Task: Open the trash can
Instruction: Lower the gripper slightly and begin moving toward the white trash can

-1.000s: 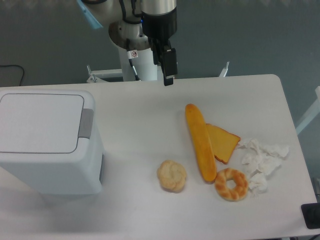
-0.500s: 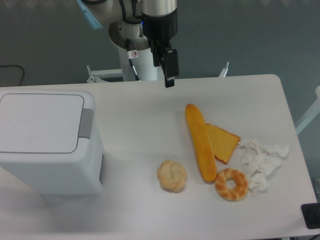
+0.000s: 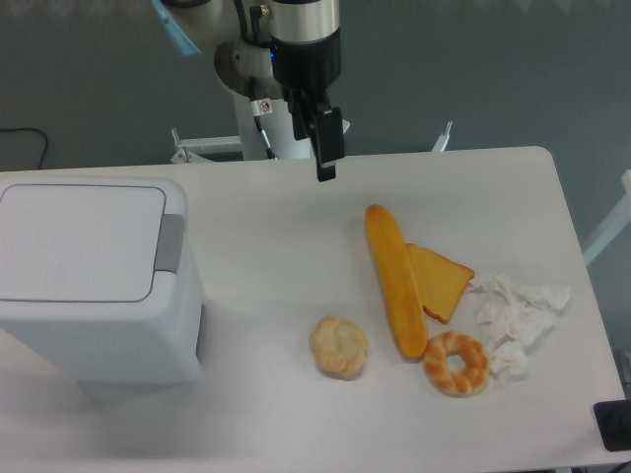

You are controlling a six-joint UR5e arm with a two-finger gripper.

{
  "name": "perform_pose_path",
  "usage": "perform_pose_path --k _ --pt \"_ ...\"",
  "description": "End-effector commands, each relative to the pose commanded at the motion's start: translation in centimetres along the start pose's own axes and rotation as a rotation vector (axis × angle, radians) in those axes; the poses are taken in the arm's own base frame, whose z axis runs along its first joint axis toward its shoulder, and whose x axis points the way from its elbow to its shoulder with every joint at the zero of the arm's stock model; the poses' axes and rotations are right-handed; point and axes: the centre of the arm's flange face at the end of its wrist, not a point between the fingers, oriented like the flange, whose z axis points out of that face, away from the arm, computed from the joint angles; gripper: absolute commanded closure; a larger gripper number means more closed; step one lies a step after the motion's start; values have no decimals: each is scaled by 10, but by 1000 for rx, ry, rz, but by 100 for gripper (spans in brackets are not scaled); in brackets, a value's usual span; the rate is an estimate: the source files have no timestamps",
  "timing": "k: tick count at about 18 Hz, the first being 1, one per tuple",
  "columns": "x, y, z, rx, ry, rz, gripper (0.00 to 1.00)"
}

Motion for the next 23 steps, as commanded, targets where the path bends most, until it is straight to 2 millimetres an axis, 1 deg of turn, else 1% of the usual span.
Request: perform_pose_path --k 2,5,10,13,18,23 --pt "0 -1 1 1 2 -9 0" --pt "-1 -7 4 5 10 -36 0" --pt "-15 -18 7 12 12 -85 0" --pt "-24 -22 9 15 -13 -147 0" --pt "-27 -25 9 27 -17 -288 0" --pt "-33 -35 3 129 -13 -407 0"
